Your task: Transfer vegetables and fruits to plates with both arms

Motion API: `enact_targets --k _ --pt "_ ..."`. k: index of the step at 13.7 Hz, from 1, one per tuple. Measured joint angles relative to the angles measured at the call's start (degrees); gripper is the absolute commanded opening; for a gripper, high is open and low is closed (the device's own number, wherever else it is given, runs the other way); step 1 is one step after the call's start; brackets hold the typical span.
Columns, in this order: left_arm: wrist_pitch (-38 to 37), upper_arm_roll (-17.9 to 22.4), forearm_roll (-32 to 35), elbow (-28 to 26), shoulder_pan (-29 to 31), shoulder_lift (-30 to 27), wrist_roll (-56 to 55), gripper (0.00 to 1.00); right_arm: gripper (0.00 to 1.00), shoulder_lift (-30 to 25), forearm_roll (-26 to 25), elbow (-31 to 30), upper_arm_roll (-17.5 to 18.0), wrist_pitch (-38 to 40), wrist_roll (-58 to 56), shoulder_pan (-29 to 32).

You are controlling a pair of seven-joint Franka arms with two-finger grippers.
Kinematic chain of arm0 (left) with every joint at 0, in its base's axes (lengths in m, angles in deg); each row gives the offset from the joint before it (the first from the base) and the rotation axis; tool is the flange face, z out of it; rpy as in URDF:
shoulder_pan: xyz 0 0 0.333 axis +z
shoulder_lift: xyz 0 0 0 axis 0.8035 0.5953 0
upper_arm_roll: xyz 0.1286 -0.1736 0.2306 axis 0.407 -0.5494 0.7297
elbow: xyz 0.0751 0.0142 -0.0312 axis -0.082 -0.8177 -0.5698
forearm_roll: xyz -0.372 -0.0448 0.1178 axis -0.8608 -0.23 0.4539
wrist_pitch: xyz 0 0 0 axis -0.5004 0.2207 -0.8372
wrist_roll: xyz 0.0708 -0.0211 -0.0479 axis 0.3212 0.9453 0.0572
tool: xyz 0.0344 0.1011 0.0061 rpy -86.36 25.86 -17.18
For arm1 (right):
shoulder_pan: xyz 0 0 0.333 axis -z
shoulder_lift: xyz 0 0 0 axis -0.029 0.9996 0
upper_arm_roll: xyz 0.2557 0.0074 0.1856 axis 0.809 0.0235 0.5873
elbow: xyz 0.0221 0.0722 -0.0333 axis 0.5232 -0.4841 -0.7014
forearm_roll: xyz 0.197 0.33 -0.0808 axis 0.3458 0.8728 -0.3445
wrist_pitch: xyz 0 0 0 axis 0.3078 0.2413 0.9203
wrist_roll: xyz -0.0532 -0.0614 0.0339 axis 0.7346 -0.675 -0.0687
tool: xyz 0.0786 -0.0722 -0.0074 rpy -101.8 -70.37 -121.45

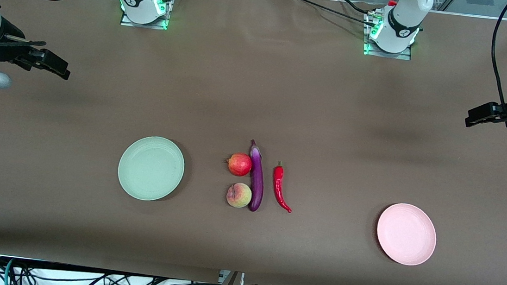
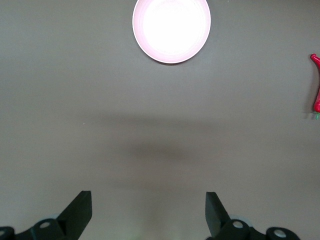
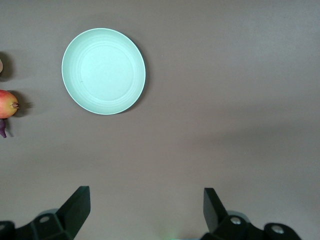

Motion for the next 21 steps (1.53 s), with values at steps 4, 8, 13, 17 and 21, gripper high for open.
enact_targets --k 4,8,13,17,21 --pt "0.00 0.00 0.00 0.00 0.00 0.36 0.00 1.00 1.00 0.00 0.00 0.00 0.00 0.00 0.00 0.00" --pt "0.00 0.00 0.00 0.01 0.00 0.66 0.00 1.00 1.00 0.00 0.00 0.00 0.00 0.00 0.00 0.00" --pt "0.01 0.00 0.00 0.04 0.00 1.83 0.00 1.00 1.00 0.00 0.00 0.00 0.00 0.04 0.00 0.00" --pt "0.08 0.00 0.00 0.08 -0.01 2.92 0.00 1.00 1.00 0.01 0.00 -0.01 0.00 0.06 0.00 0.00" --pt "0.53 -0.28 -1.77 0.14 -0.11 5.61 0.00 1.00 1.00 0.01 0.00 -0.01 0.00 0.07 0.00 0.00"
